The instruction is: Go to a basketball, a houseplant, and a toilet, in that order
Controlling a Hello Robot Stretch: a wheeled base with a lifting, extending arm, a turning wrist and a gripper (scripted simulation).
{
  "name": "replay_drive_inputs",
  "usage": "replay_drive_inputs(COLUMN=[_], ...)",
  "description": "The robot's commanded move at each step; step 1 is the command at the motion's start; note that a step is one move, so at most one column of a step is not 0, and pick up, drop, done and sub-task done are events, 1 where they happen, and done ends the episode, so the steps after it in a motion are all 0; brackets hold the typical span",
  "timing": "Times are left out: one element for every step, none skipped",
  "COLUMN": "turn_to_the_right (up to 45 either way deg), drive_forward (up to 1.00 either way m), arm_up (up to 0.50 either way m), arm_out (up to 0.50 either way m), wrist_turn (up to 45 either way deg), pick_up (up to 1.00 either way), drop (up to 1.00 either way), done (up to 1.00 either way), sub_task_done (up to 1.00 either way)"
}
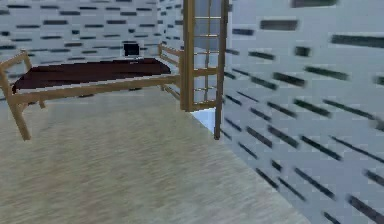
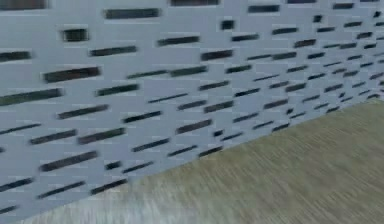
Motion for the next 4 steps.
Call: replay_drive_inputs(turn_to_the_right=[-3.0,0.0,0.0,0.0], drive_forward=[0.00,1.00,1.00,0.55], arm_up=[0.00,0.00,0.00,0.00], arm_out=[0.00,0.00,0.00,0.00], wrist_turn=[0.0,0.0,0.0,0.0], pick_up=[0.00,0.00,0.00,0.00], drop=[0.00,0.00,0.00,0.00], done=[0.00,0.00,0.00,0.00], sub_task_done=[0.00,0.00,0.00,0.00])
